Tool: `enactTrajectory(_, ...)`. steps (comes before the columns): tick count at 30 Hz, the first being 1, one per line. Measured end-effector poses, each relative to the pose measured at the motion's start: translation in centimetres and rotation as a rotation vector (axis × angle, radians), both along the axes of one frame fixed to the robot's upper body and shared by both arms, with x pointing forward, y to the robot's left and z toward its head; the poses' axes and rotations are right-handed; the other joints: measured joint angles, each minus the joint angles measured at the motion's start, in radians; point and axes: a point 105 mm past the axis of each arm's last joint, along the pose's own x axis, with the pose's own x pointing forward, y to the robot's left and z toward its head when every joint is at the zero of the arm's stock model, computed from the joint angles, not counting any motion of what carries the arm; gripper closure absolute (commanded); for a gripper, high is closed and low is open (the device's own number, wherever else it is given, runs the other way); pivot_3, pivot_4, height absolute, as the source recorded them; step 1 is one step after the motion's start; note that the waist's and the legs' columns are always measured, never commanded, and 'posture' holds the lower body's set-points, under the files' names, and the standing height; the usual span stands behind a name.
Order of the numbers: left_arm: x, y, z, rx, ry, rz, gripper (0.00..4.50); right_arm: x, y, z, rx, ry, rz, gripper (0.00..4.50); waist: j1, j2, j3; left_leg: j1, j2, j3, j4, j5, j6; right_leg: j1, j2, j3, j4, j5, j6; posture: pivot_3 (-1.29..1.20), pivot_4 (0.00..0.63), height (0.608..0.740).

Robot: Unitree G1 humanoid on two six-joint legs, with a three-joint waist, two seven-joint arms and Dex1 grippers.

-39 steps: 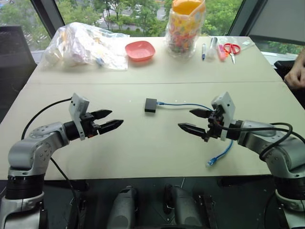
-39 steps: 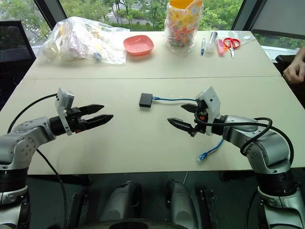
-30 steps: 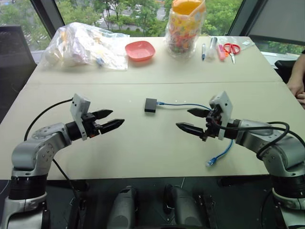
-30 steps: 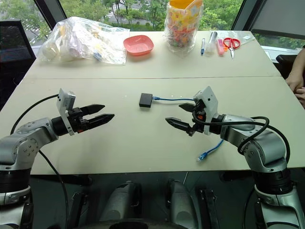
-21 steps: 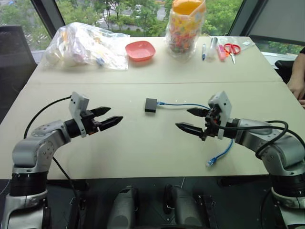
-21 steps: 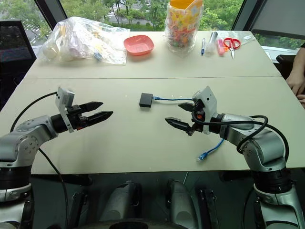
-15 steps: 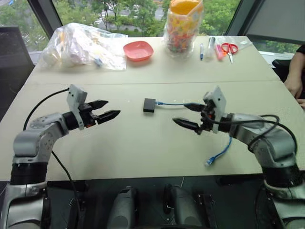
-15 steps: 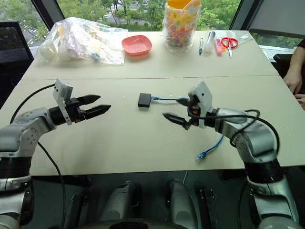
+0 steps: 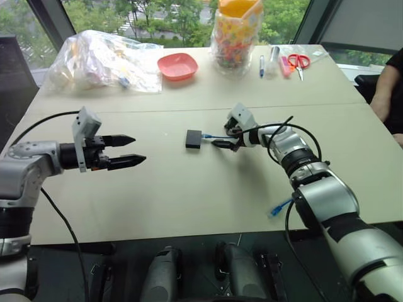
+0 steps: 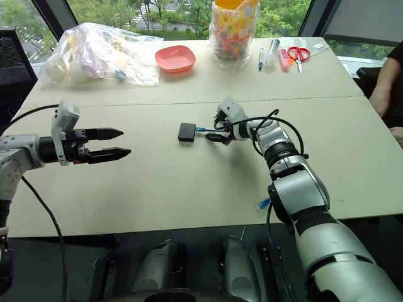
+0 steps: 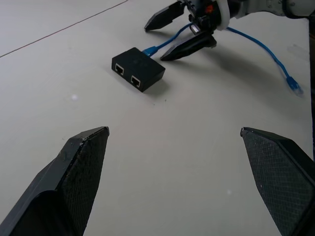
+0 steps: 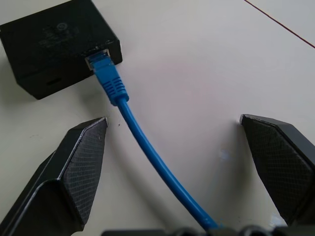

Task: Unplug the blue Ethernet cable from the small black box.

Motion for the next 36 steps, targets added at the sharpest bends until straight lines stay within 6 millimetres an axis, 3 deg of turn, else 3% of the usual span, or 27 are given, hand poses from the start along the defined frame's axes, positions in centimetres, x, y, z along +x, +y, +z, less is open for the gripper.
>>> enactTrajectory(1, -0.2, -0.3, -0.5, -0.010, 0.007, 0.009, 0.05, 0.0, 0.4, -0.2, -0.010, 0.000, 0.006, 0.00, -0.001, 0.000, 0.000, 0.003, 0.000, 0.000, 0.000, 0.000, 0.000, 0.002, 0.000, 0.000, 0.000, -0.001, 0.001, 0.00, 0.150, 0.740)
enactTrajectory(3, -0.4, -0.6, -1.2, -0.014, 0.021, 0.032, 0.00, -0.1, 1.5, -0.3, -0.027, 0.002, 0.034, 0.84, -0.004, 0.000, 0.000, 0.006, 0.001, 0.000, 0.000, 0.000, -0.001, 0.004, 0.000, 0.000, 0.002, 0.000, 0.000, 0.00, 0.150, 0.740)
enactTrajectory(7, -0.9, -0.5, -1.6, -0.010, 0.019, 0.072, 0.00, -0.7, 3.9, -0.6, -0.068, -0.013, 0.128, 2.93, -0.019, 0.000, 0.000, 0.009, 0.004, 0.000, 0.000, 0.002, -0.003, 0.003, 0.001, 0.001, 0.009, 0.000, -0.001, 0.00, 0.150, 0.740)
enactTrajectory(10, -0.9, -0.3, -1.5, -0.013, 0.013, 0.090, 0.00, -1.1, 4.7, -0.7, -0.126, -0.045, 0.196, 4.41, -0.022, 0.000, 0.000, 0.011, 0.005, 0.000, 0.000, 0.002, -0.004, 0.003, 0.001, 0.001, 0.012, -0.001, -0.003, 0.00, 0.150, 0.740)
enactTrajectory(14, 0.1, 0.0, -1.2, -0.042, 0.002, 0.109, 0.00, -0.7, 4.3, -0.4, -0.242, -0.161, 0.228, 4.46, -0.019, 0.000, 0.000, 0.012, 0.004, -0.001, 0.000, 0.004, -0.007, 0.003, 0.001, 0.001, 0.013, -0.003, -0.006, 0.00, 0.150, 0.740)
enactTrajectory(18, 4.1, 0.0, 0.5, -0.226, -0.022, 0.147, 0.00, 0.7, 2.3, 1.2, -0.445, -0.437, 0.202, 4.46, 0.006, -0.001, 0.000, 0.008, 0.000, -0.002, 0.002, 0.006, -0.007, 0.002, 0.000, 0.001, 0.013, -0.003, -0.007, 0.00, 0.150, 0.740)
enactTrajectory(20, 5.9, -0.3, 1.2, -0.347, 0.004, 0.138, 0.00, 1.1, 1.9, 3.0, -0.481, -0.599, 0.199, 4.46, 0.009, -0.001, 0.000, 0.006, -0.002, 0.000, 0.002, 0.006, -0.007, 0.001, -0.001, 0.001, 0.013, -0.002, -0.005, 0.00, 0.150, 0.740)
enactTrajectory(22, 7.6, -1.4, 1.8, -0.442, 0.031, 0.089, 0.00, 0.9, 2.1, 5.1, -0.471, -0.757, 0.217, 4.46, 0.007, -0.002, 0.000, 0.005, -0.002, 0.001, 0.002, 0.005, -0.005, 0.001, -0.001, 0.001, 0.012, -0.002, -0.001, 0.00, 0.150, 0.740)
enactTrajectory(26, 10.3, -5.6, 3.3, -0.476, 0.058, -0.036, 0.00, -0.5, 2.7, 8.4, -0.441, -0.974, 0.271, 4.46, 0.007, -0.003, 0.000, 0.005, -0.003, 0.003, 0.001, 0.004, -0.004, 0.001, -0.001, 0.001, 0.012, -0.004, 0.002, 0.00, 0.150, 0.740)
enactTrajectory(29, 11.2, -7.5, 3.5, -0.470, 0.058, -0.072, 0.00, -1.1, 2.1, 9.3, -0.454, -1.047, 0.257, 4.46, -0.003, -0.003, 0.000, 0.005, -0.003, 0.004, 0.001, 0.003, -0.003, 0.001, -0.001, 0.001, 0.011, -0.004, 0.003, 0.00, 0.150, 0.740)
enactTrajectory(33, 11.8, -8.9, 1.9, -0.450, 0.085, -0.061, 0.00, -1.6, 1.8, 9.8, -0.446, -1.075, 0.228, 4.46, -0.008, -0.003, 0.001, 0.006, -0.002, 0.003, 0.000, 0.004, -0.003, 0.001, 0.000, 0.001, 0.012, -0.004, 0.003, 0.00, 0.150, 0.740)
enactTrajectory(36, 11.9, -9.9, 1.7, -0.468, 0.094, -0.066, 0.84, -2.3, 2.6, 10.3, -0.437, -1.098, 0.243, 4.50, -0.013, -0.003, 0.001, 0.006, -0.002, 0.003, 0.001, 0.004, -0.003, 0.001, 0.000, 0.001, 0.013, -0.004, 0.002, 0.00, 0.150, 0.740)
